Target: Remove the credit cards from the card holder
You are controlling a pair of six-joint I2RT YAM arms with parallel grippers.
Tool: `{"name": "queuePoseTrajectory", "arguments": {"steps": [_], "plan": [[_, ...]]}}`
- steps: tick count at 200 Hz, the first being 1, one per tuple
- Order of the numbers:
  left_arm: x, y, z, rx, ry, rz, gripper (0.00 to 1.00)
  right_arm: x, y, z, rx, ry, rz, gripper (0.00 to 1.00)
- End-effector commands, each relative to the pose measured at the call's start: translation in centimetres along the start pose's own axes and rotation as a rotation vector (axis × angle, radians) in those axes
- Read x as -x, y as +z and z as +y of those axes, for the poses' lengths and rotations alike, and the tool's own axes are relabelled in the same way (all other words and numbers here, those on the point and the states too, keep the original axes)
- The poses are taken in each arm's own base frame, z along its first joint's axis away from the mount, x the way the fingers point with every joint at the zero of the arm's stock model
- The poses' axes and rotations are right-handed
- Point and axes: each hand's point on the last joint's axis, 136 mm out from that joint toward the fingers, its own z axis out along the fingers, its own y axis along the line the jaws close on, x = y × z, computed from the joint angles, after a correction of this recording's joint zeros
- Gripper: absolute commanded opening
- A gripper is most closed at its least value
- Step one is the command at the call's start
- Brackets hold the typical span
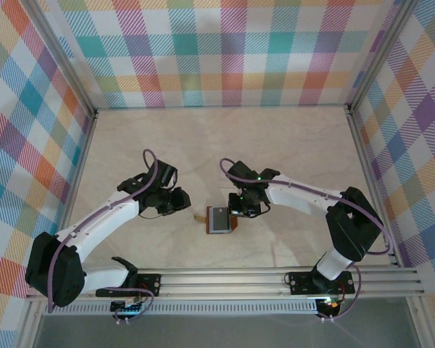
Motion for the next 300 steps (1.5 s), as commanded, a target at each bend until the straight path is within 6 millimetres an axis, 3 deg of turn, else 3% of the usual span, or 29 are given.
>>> {"name": "queuePoseTrajectory", "arguments": {"steps": [1, 36, 63, 145, 182, 206, 257, 300], "plan": [[-0.5, 0.7, -1.5, -0.068, -0.038, 0.038, 0.22, 0.3, -0.6, 1.1, 0.003, 0.014, 0.002, 0.06], [-1.0, 3.6, -2.9, -0.088, -0.052, 0.078, 0.12, 0.5, -0.2, 2.1, -0.002, -0.008, 0.014, 0.06], [-1.1, 6.1, -2.0, -0.029, -0.066, 0.113, 0.05, 0.5, 0.0, 2.0, -0.018, -0.014, 0.026, 0.06], [-3.8, 11.3, 2.2, 0.098, -0.084, 0.220, 0.02, 0.1, 0.1, 2.9, 0.031, -0.018, 0.043, 0.05], [-4.6, 12.1, 3.4, 0.136, -0.073, 0.243, 0.02, -0.1, 0.9, 6.3, 0.218, -0.018, 0.075, 0.04], [-4.9, 12.1, 3.8, 0.146, -0.073, 0.241, 0.02, -0.1, 1.3, 7.3, 0.291, 0.000, 0.075, 0.03], [-4.6, 11.6, 3.9, 0.153, -0.066, 0.219, 0.02, -0.8, 3.7, 5.8, 0.290, 0.024, 0.091, 0.02], [-2.6, 7.6, 2.1, 0.152, -0.023, 0.135, 0.03, -1.1, 3.9, 4.4, 0.226, 0.023, 0.089, 0.01]]}}
